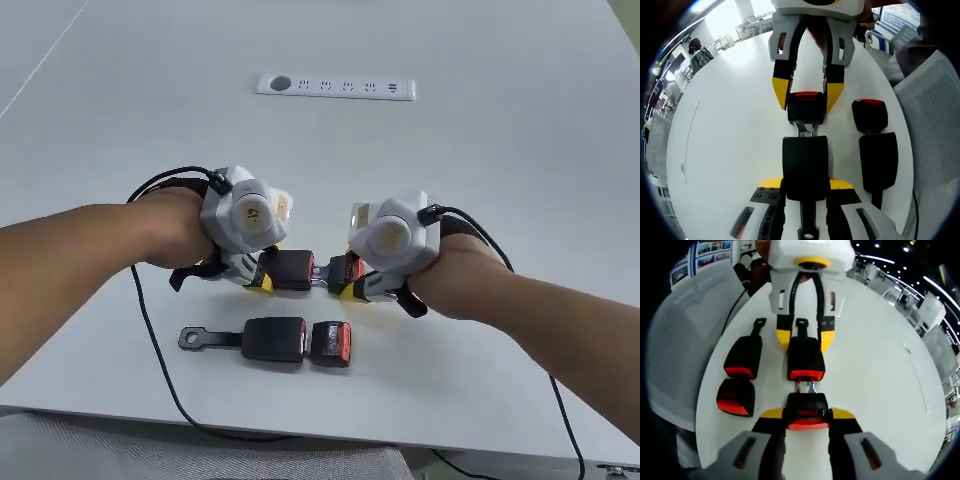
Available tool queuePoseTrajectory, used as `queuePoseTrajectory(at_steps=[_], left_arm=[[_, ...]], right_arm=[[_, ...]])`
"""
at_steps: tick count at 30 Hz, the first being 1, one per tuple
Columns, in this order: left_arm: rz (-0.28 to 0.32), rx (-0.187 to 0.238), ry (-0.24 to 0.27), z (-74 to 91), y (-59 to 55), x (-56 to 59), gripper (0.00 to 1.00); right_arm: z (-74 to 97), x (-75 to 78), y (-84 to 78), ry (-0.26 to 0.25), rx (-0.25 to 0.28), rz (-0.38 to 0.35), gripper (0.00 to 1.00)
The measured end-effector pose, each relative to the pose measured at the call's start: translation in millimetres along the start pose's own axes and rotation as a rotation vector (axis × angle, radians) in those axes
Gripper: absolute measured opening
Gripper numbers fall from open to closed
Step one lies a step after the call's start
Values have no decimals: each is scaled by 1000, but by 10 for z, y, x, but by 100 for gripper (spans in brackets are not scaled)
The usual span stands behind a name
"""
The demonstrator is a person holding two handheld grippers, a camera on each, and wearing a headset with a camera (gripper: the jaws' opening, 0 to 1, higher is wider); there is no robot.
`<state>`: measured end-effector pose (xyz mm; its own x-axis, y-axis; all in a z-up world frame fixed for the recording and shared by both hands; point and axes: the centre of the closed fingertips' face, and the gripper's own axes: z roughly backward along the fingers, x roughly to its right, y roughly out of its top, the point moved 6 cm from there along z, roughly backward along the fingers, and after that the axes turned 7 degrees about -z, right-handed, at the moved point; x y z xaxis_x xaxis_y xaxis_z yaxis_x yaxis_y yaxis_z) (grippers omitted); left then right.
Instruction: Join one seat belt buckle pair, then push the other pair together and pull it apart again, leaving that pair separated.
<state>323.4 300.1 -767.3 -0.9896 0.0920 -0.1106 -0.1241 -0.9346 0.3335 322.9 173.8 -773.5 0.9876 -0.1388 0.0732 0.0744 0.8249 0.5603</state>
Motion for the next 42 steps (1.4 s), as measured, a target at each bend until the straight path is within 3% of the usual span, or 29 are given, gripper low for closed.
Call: queuePoseTrajectory(at_steps=[22,42], left_arm=[[6,0,-1,13,-7,3,31],[18,8,4,15,-15,11,31]], right_arm=[[-78,-17,118,-5,7,10,30],[-72,-12,101,-11,10,5,31]])
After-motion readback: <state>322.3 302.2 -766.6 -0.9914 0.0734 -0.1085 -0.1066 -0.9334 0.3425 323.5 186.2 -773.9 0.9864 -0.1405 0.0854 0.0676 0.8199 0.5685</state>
